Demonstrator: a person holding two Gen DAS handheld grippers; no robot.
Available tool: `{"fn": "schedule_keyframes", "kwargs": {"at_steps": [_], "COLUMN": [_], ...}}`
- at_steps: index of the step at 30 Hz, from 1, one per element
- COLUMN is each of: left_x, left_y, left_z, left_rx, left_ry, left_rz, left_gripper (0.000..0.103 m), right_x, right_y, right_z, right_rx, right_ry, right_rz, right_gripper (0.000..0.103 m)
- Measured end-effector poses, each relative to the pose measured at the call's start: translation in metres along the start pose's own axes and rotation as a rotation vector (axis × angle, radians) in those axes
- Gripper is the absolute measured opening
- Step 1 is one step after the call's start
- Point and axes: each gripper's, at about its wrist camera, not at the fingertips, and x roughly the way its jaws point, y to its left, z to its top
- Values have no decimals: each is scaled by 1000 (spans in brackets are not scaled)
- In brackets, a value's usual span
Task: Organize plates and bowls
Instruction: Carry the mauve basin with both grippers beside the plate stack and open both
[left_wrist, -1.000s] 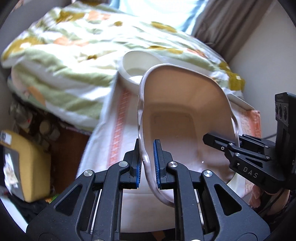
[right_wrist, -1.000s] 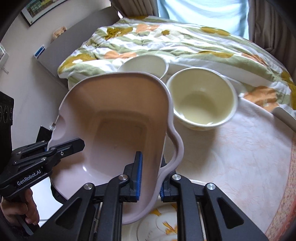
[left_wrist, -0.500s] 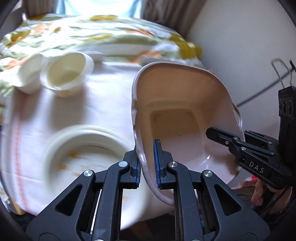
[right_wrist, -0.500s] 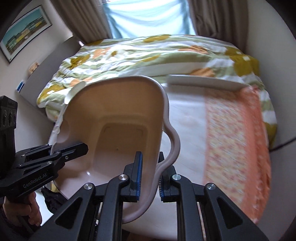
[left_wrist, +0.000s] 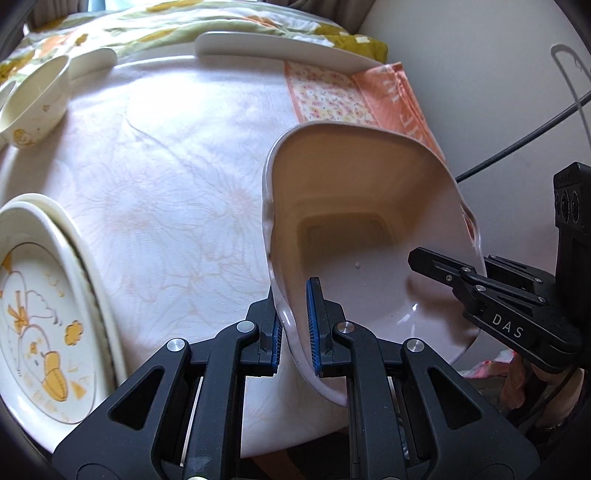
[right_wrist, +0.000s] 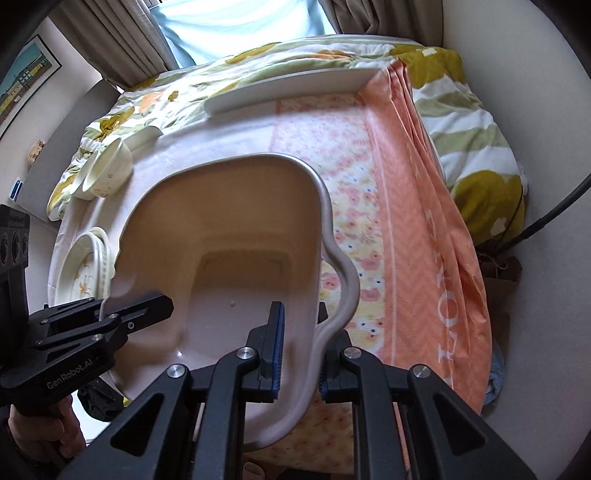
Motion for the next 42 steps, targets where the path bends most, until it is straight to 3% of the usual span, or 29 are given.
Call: {"fn": "schedule_keyframes", "kwargs": {"at_steps": [23,24,25,26,27,29,36,42], "left_x": [23,22,21,20,19,13,-3,-47], "left_y": [-13,-13,-13,-13,-13,-13,-18,-14], "left_z": [6,7,7,7,7,5,7,12], "left_rx": [62,65,68,69,70,71,79,86], "left_ry": [44,39,39,39,35,8,-1,-55], "left_rz": [89,88,86,84,76,67,73,100], "left_gripper": [12,16,36,60,103,103,103,103], "right_x": [4,3,1,0,-2,-6,-21,-46], "right_y": [-18,-20,-22,-23,-24,-25,-23,-6], "right_z": [-1,-1,-1,0,0,1,4,9], "right_rx": [67,81,92,102,113,127,140,108], "right_ry": [3,-1,-5,-8,-18,-41,-70,-100], "right_rz": [33,39,44,47,53,67,65,59], "right_gripper": [14,18,24,47,77,96,96,96]}}
